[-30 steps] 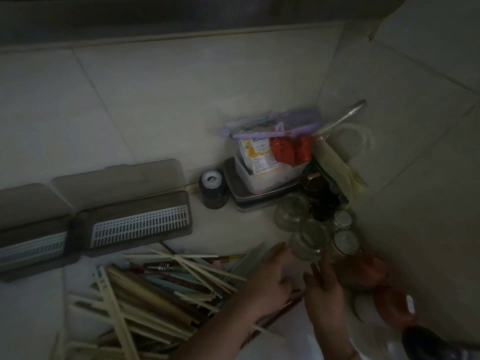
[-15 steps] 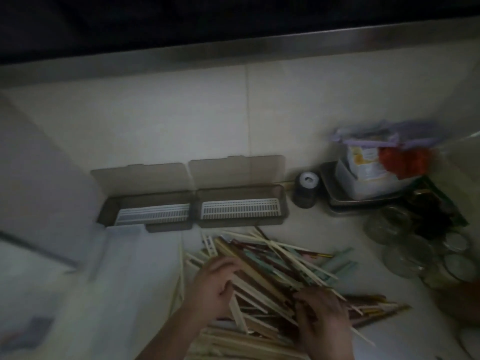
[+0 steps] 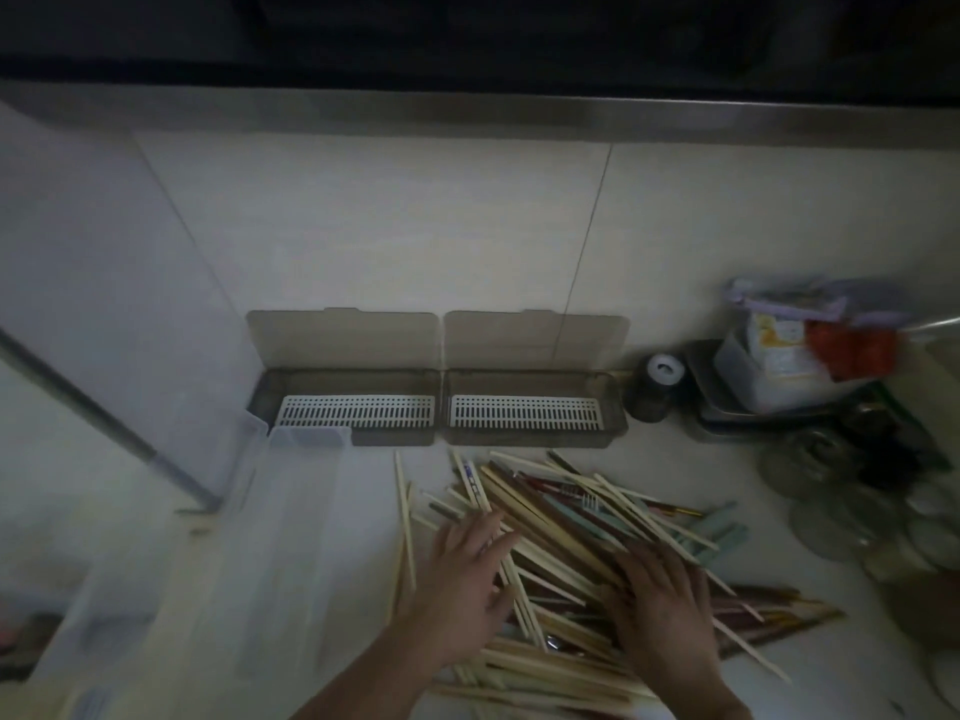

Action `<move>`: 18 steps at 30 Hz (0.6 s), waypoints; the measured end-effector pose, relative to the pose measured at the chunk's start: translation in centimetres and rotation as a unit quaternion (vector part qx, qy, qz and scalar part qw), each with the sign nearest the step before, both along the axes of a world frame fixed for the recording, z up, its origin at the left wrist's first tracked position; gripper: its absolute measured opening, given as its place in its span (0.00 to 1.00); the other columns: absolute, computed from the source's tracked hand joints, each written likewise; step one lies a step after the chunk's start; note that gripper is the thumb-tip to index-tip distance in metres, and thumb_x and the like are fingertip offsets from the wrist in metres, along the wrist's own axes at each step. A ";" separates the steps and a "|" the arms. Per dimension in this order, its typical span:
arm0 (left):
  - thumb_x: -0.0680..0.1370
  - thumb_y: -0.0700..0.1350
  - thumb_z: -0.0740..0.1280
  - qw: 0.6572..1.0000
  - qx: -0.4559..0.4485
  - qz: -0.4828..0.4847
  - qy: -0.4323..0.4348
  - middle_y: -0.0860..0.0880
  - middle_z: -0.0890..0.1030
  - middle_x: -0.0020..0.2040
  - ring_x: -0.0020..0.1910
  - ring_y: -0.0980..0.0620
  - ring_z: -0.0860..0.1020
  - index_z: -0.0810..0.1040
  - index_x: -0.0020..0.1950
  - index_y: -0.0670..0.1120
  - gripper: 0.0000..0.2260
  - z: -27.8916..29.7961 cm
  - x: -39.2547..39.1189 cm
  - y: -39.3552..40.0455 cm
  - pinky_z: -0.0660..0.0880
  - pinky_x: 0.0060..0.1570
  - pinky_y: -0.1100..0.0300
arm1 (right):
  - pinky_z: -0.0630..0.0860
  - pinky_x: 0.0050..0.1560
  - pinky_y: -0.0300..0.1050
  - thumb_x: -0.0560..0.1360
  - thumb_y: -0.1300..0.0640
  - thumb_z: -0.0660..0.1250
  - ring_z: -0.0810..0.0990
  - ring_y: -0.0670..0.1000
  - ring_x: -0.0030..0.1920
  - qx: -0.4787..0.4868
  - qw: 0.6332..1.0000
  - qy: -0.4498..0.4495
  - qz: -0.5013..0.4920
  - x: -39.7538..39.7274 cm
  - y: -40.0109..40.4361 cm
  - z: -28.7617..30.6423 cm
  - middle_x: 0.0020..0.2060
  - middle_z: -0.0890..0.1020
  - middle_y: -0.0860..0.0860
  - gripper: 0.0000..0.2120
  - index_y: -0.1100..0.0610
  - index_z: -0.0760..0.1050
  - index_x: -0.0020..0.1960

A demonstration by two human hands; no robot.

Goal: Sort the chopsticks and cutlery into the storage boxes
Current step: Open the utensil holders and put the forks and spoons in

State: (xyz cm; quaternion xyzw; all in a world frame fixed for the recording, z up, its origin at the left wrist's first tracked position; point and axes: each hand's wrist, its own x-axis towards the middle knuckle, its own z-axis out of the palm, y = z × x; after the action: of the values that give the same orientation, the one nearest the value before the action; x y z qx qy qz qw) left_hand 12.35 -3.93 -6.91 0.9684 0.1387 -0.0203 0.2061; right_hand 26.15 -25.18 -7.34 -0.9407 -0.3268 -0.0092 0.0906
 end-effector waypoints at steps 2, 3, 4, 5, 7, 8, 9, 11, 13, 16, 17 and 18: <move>0.77 0.60 0.56 0.999 -0.006 -0.035 0.006 0.56 0.48 0.79 0.77 0.51 0.46 0.57 0.76 0.57 0.27 0.3 2.6 -0.9 0.44 0.75 0.45 | 0.70 0.60 0.65 0.72 0.39 0.55 0.76 0.59 0.64 -0.024 0.999 0.014 0.022 -0.5 -0.3 -0.6 0.63 0.79 0.50 0.27 0.53 0.79 0.60; 0.77 0.60 0.56 0.999 -0.006 -0.050 0.005 0.56 0.47 0.79 0.78 0.51 0.45 0.56 0.76 0.57 0.28 0.5 4.0 -1.4 0.43 0.74 0.44 | 0.69 0.62 0.64 0.73 0.38 0.55 0.73 0.58 0.67 -0.025 0.999 0.026 0.033 -0.6 -0.6 -0.8 0.66 0.76 0.49 0.28 0.53 0.77 0.63; 0.78 0.61 0.55 0.998 -0.005 -0.062 0.006 0.56 0.45 0.79 0.78 0.50 0.44 0.55 0.76 0.57 0.28 0.5 5.4 -1.8 0.42 0.74 0.43 | 0.69 0.63 0.63 0.74 0.37 0.54 0.71 0.58 0.69 -0.024 0.998 0.035 0.047 -0.5 -1.0 -1.0 0.68 0.74 0.49 0.29 0.52 0.75 0.66; 0.78 0.61 0.55 0.998 0.000 -0.070 0.008 0.56 0.45 0.79 0.78 0.50 0.43 0.54 0.76 0.57 0.28 0.5 6.6 -2.2 0.41 0.73 0.42 | 0.69 0.64 0.62 0.74 0.37 0.54 0.69 0.57 0.70 -0.024 0.997 0.040 0.065 -0.4 -1.4 -1.2 0.70 0.71 0.48 0.29 0.52 0.72 0.68; 0.78 0.62 0.54 0.997 0.014 -0.069 0.023 0.55 0.46 0.79 0.78 0.49 0.43 0.53 0.76 0.58 0.27 0.4 8.6 -2.9 0.39 0.72 0.41 | 0.67 0.67 0.58 0.75 0.36 0.54 0.66 0.54 0.72 -0.018 0.994 0.058 0.087 0.0 -2.0 -1.2 0.72 0.69 0.47 0.30 0.49 0.68 0.72; 0.79 0.62 0.53 0.997 0.016 -0.060 0.037 0.55 0.46 0.79 0.78 0.49 0.43 0.52 0.76 0.58 0.27 0.1 9.3 -3.1 0.38 0.72 0.40 | 0.64 0.68 0.55 0.75 0.36 0.54 0.65 0.52 0.72 -0.010 0.993 0.067 0.093 0.2 -2.2 -1.2 0.72 0.68 0.46 0.30 0.49 0.66 0.72; 0.79 0.62 0.52 0.998 0.016 -0.046 0.050 0.55 0.46 0.79 0.78 0.49 0.43 0.52 0.76 0.57 0.27 -0.2 9.6 -3.4 0.38 0.72 0.40 | 0.60 0.67 0.53 0.75 0.36 0.54 0.65 0.52 0.72 -0.004 0.993 0.075 0.095 0.6 -2.3 -1.1 0.72 0.68 0.46 0.30 0.48 0.65 0.73; 0.78 0.63 0.50 0.997 0.020 -0.023 0.065 0.55 0.48 0.79 0.78 0.50 0.43 0.50 0.77 0.57 0.28 -1.1 9.5 -3.9 0.41 0.72 0.39 | 0.58 0.68 0.52 0.76 0.37 0.52 0.66 0.53 0.72 0.005 0.992 0.083 0.093 1.8 -2.4 -1.0 0.71 0.70 0.46 0.29 0.50 0.65 0.73; 0.78 0.65 0.46 0.997 0.037 -0.007 0.068 0.55 0.51 0.78 0.77 0.50 0.45 0.51 0.76 0.57 0.28 -2.0 8.4 -4.2 0.44 0.72 0.38 | 0.64 0.68 0.58 0.77 0.37 0.50 0.69 0.56 0.70 0.020 0.993 0.083 0.082 3.0 -2.3 -0.9 0.67 0.74 0.47 0.28 0.51 0.70 0.70; 0.79 0.66 0.43 0.997 0.053 0.022 0.060 0.55 0.58 0.76 0.76 0.49 0.53 0.58 0.74 0.57 0.27 -2.1 6.6 -5.0 0.49 0.71 0.38 | 0.67 0.64 0.64 0.76 0.38 0.49 0.74 0.58 0.66 0.010 0.997 0.062 0.040 4.4 -1.1 -0.3 0.60 0.80 0.48 0.26 0.49 0.77 0.62; 0.79 0.66 0.44 0.996 0.059 0.030 0.058 0.54 0.61 0.74 0.75 0.48 0.57 0.61 0.73 0.57 0.26 -1.8 6.2 -5.3 0.52 0.71 0.38 | 0.68 0.62 0.64 0.76 0.38 0.48 0.75 0.58 0.64 -0.004 0.998 0.055 0.023 4.9 -0.4 -0.1 0.57 0.81 0.48 0.26 0.48 0.79 0.57; 0.80 0.65 0.46 0.996 0.064 0.036 0.056 0.53 0.64 0.73 0.73 0.48 0.61 0.63 0.72 0.57 0.25 -1.6 5.8 -5.6 0.55 0.70 0.37 | 0.68 0.61 0.62 0.76 0.38 0.47 0.75 0.59 0.61 -0.016 0.999 0.047 0.010 5.3 0.4 0.1 0.54 0.82 0.48 0.25 0.47 0.80 0.53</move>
State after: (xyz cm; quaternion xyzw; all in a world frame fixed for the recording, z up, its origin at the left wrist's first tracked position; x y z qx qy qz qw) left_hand 18.14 -9.52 -8.50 0.9712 0.1862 -0.0580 0.1365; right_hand 31.44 -24.79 -7.23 -0.9380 -0.3319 0.0413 0.0907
